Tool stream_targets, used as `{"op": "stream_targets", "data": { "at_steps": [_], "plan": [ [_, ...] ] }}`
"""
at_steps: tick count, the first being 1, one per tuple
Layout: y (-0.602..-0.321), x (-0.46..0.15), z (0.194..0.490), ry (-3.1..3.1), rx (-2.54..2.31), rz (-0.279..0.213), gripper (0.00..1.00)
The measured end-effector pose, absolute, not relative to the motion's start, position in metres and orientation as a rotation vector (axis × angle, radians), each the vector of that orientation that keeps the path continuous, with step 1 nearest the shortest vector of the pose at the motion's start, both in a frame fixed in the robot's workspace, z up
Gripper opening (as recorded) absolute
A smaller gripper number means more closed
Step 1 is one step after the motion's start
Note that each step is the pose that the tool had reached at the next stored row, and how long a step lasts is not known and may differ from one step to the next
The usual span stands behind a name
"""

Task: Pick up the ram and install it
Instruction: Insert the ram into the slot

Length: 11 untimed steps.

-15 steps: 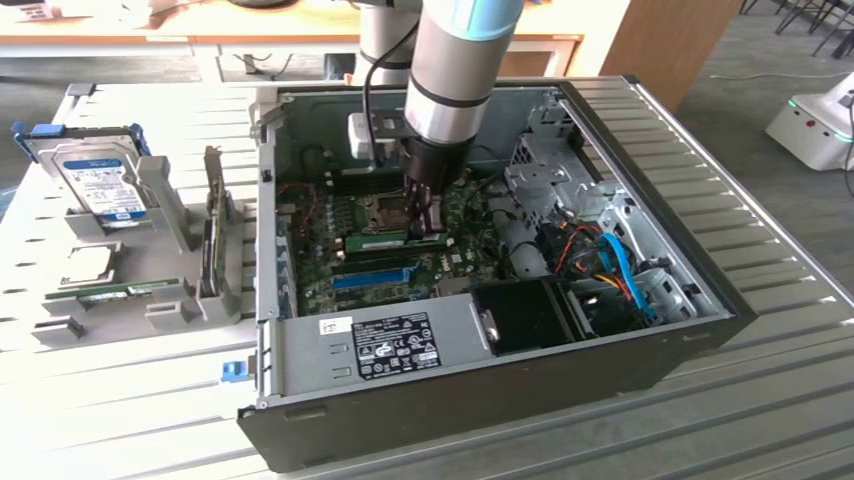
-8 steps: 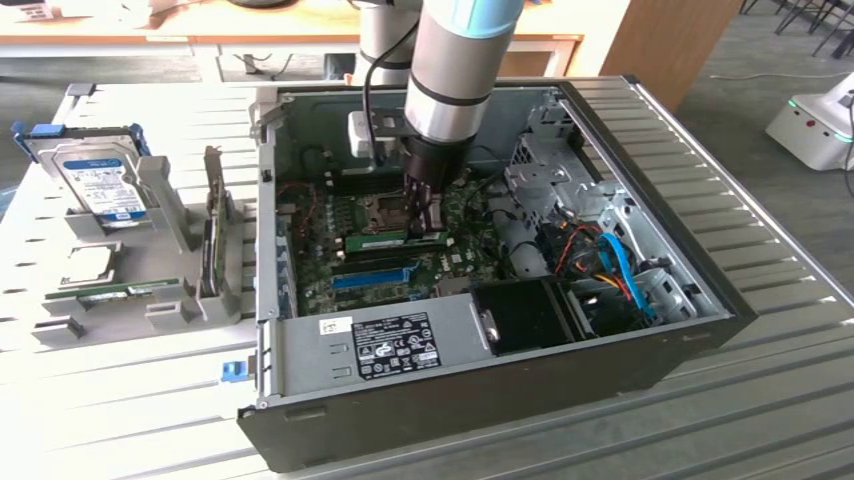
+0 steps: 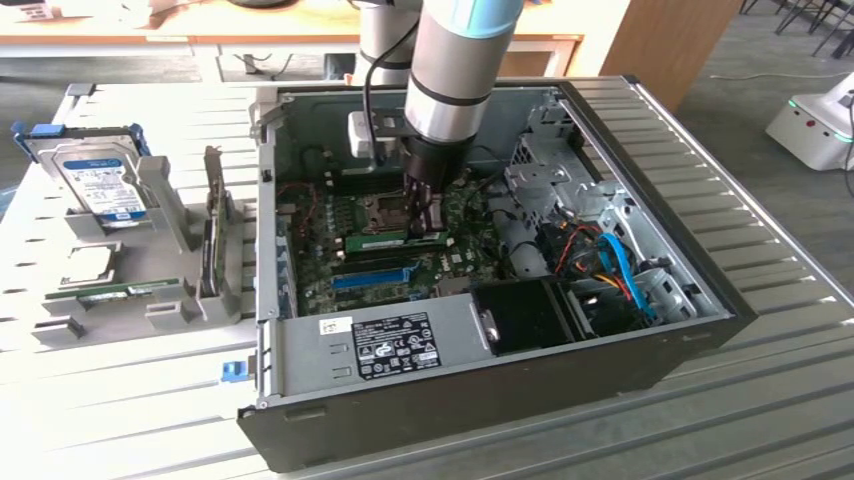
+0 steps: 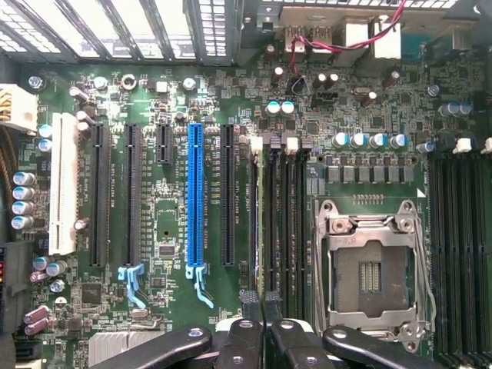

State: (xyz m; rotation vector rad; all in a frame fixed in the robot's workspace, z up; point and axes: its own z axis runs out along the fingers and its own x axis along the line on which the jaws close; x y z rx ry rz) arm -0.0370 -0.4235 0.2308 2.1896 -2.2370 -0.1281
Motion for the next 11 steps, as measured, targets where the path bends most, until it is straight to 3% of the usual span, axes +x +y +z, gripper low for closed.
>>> {"op": "stream_targets", "data": {
  "at_steps": [11],
  "plan": [
    [-0.4235, -0.037, 0.2304, -2.227, 2.199, -0.128, 0.12]
  ]
}}
